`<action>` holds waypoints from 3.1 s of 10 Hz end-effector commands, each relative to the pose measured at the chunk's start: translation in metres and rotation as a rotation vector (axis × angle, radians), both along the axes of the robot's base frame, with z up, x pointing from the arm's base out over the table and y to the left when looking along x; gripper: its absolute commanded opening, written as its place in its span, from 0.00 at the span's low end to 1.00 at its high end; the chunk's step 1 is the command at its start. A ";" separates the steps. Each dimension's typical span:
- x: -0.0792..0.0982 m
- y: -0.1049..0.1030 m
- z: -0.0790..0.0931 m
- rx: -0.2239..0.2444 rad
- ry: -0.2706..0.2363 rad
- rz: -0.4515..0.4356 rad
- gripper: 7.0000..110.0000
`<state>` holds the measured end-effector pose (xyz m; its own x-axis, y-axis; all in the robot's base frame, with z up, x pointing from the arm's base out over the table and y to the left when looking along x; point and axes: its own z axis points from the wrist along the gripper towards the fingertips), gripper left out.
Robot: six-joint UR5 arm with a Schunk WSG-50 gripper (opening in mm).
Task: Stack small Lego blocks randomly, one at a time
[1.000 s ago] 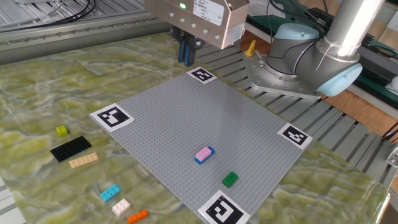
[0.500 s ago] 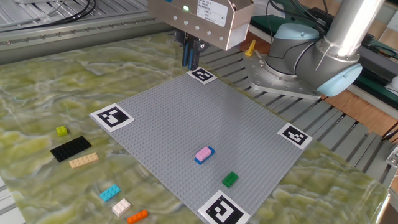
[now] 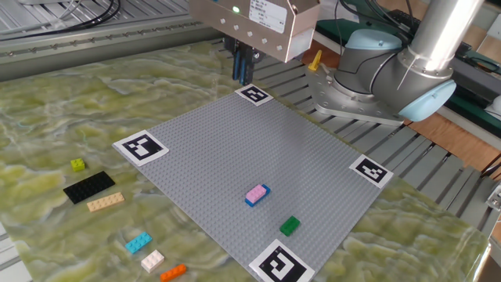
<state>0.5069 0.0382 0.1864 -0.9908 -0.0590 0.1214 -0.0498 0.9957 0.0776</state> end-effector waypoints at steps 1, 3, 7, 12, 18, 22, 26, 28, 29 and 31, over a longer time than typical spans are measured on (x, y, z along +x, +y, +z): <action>-0.005 0.007 0.003 0.029 0.019 0.003 0.00; -0.008 -0.002 0.002 -0.008 0.033 0.002 0.00; -0.004 -0.013 0.001 -0.045 0.013 0.030 0.00; -0.001 -0.021 0.001 -0.068 0.000 0.101 0.00; 0.025 -0.020 -0.026 -0.100 -0.037 0.062 0.00; 0.079 0.007 -0.050 -0.103 -0.093 0.033 0.00; 0.142 0.035 -0.052 -0.068 -0.152 0.050 0.00; 0.138 0.031 -0.052 -0.080 -0.137 0.062 0.00; 0.134 0.029 -0.052 -0.087 -0.118 0.070 0.00; 0.132 0.034 -0.052 -0.067 -0.114 0.106 0.00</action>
